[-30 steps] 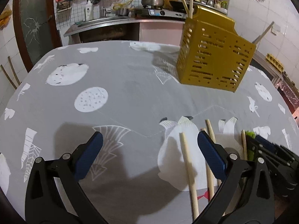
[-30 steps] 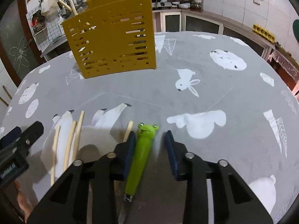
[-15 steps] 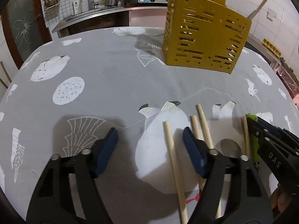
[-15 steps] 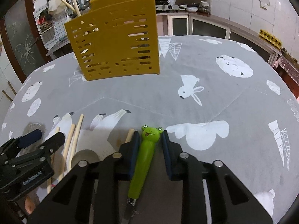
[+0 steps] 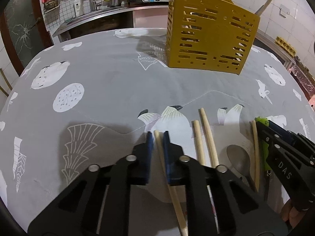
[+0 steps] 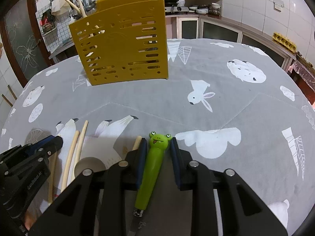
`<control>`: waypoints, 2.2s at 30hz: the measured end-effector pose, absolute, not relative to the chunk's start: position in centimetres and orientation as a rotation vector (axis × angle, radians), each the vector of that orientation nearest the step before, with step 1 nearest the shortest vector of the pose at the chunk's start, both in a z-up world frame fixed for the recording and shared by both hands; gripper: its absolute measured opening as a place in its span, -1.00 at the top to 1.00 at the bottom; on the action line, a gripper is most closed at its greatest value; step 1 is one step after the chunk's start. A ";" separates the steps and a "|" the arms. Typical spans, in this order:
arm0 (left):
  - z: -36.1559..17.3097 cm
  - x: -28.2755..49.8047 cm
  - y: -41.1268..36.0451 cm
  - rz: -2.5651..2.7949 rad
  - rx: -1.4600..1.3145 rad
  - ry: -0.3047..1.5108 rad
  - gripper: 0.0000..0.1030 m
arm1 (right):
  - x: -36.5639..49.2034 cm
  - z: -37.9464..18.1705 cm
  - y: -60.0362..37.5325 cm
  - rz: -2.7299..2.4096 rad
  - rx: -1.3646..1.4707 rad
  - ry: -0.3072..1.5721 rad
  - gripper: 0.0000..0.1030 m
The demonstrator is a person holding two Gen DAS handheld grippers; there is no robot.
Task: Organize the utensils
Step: 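Grasp the green frog-handled fork with the right tool while the left tool grasps a chopstick, then lift the frog fork and chopstick and carry both over the yellow holder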
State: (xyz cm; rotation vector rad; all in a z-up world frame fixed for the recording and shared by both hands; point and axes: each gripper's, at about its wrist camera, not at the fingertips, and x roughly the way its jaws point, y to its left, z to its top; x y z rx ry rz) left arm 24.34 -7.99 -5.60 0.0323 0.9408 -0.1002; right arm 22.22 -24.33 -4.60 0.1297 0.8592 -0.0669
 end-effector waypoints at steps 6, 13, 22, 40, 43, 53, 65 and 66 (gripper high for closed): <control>-5.3 24.5 -7.5 -0.116 0.006 0.948 0.88 | 22.0 -3.7 -24.3 -0.063 0.127 0.837 0.61; -4.0 24.0 -7.1 -0.133 -0.017 0.912 0.90 | 21.6 -2.0 -24.4 -0.060 0.125 0.792 0.62; 0.5 23.0 -6.7 -0.157 -0.030 0.756 0.92 | 20.4 1.5 -25.9 -0.079 0.150 0.668 0.63; 6.9 21.3 -5.5 -0.173 -0.050 0.420 0.93 | 18.2 6.4 -26.2 -0.128 0.102 0.379 0.63; 7.3 21.2 -5.4 -0.175 -0.045 0.384 0.93 | 17.9 6.8 -26.1 -0.128 0.091 0.344 0.63; 8.7 21.4 -4.3 -0.176 -0.090 0.303 0.93 | 17.9 8.5 -26.2 -0.113 0.074 0.274 0.63; 13.7 23.4 -4.5 -0.203 -0.091 0.215 0.93 | 19.8 13.1 -25.4 -0.066 0.056 0.233 0.63; 14.3 23.4 -4.7 -0.206 -0.090 0.204 0.93 | 19.9 13.8 -25.3 -0.065 0.052 0.223 0.63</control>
